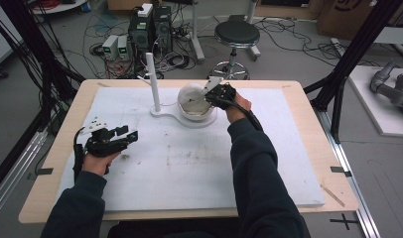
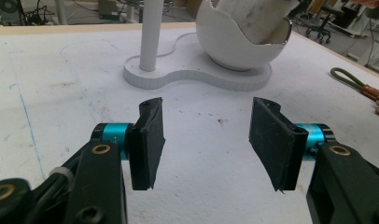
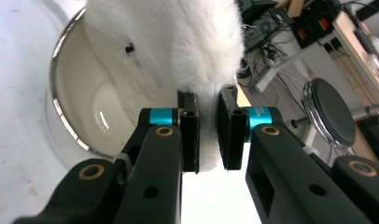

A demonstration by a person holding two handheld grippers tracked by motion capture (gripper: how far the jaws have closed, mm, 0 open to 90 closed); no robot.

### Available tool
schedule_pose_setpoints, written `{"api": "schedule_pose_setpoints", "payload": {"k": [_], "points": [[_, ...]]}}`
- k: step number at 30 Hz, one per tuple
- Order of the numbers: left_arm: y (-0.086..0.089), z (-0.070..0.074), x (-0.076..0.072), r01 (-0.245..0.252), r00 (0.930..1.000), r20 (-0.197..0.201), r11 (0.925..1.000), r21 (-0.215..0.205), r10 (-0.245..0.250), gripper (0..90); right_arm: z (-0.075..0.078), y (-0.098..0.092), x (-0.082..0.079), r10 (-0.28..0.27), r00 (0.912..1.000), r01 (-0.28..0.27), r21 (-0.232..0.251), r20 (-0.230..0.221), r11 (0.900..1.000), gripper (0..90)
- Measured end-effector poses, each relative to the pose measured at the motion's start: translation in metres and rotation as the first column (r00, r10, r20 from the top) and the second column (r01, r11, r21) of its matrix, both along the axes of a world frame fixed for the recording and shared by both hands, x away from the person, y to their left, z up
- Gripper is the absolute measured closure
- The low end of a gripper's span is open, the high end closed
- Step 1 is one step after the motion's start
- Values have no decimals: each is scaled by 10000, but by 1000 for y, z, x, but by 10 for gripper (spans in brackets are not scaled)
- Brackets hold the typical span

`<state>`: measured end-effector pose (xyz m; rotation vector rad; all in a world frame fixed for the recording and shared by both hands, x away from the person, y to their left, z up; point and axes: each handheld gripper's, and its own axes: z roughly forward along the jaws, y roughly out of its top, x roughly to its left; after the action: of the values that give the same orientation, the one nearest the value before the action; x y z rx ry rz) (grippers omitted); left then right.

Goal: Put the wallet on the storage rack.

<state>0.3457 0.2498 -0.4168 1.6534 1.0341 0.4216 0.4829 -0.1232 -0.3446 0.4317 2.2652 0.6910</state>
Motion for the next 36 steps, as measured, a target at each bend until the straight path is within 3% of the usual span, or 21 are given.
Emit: {"api": "schedule_pose_setpoints", "payload": {"k": [9,10,11,12,15,17,18,19,20,21,22,23,24,25,26,29,30,31,32,35,36], "points": [[1,-1,0,-16,10000,-32,10000,-84,16,451,-2,0,-8,221,9994,-227,-223,-258,9995,813],[1,-1,0,-26,10000,-20,9999,-135,26,450,0,1,-13,458,9989,-463,-685,-84,9966,815],[1,-1,0,-26,10000,-20,9999,-135,26,451,0,1,-13,458,9989,-463,-685,-84,9966,815],[1,-1,0,-45,10000,-25,9999,-159,45,451,0,5,-20,536,9981,-490,-1330,311,9899,815],[1,-1,1,-49,10000,-30,9998,-190,49,452,-1,8,-22,578,9979,-530,-1402,298,9887,815],[1,-1,1,-58,10000,-44,9998,-187,57,452,-5,11,-21,578,9983,-587,-1140,-111,9917,814],[1,-1,0,-53,10000,-6,9998,-180,53,453,-8,9,-15,636,9933,-686,-494,-964,9964,805],[1,-1,0,-53,10000,-6,9998,-180,53,453,-8,9,-15,636,9933,-686,-494,-964,9964,805],[3,0,0,-95,9999,70,9997,-217,96,452,-5,1,-13,524,9895,-488,299,-1347,9984,724],[3,0,0,-95,9999,70,9997,-217,96,452,-5,1,-13,524,9895,-488,299,-1347,9984,724],[4,1,-1,-143,9998,99,9996,-245,145,448,0,-11,-12,300,9846,-24,1582,-1721,9874,593],[4,1,-1,-143,9998,99,9996,-245,145,440,0,-11,-12,300,9846,-24,1582,-1721,9874,593],[5,1,-1,-231,9995,201,9994,-259,236,428,5,-25,-14,44,9829,418,2464,-1839,9683,498],[5,1,-1,-231,9995,201,9994,-259,236,414,5,-25,-14,44,9829,418,2464,-1839,9683,498],[7,3,-1,-294,9988,378,9991,-320,306,395,8,-42,-21,-263,9903,708,3333,-1361,9402,461],[8,5,-1,-372,9976,568,9987,-344,391,300,12,-58,-24,-602,9831,1178,3458,-1729,9309,399],[9,7,-2,-556,9960,680,9977,-393,582,262,16,-74,-29,-785,9772,1486,3719,-1971,9163,376],[9,7,-2,-556,9960,680,9977,-393,582,226,16,-74,-29,-785,9772,1486,3719,-1971,9163,376],[10,6,-1,-597,9953,750,9978,-292,617,191,18,-89,-39,-755,9851,1345,4182,-1545,8983,368],[10,6,-1,-614,9952,749,9978,-246,631,189,18,-101,-47,-1089,9781,1740,4087,-1776,8959,283],[10,6,-2,-579,9949,813,9981,-219,595,189,14,-115,-59,-1340,9728,2059,4407,-1888,8737,277]]}}
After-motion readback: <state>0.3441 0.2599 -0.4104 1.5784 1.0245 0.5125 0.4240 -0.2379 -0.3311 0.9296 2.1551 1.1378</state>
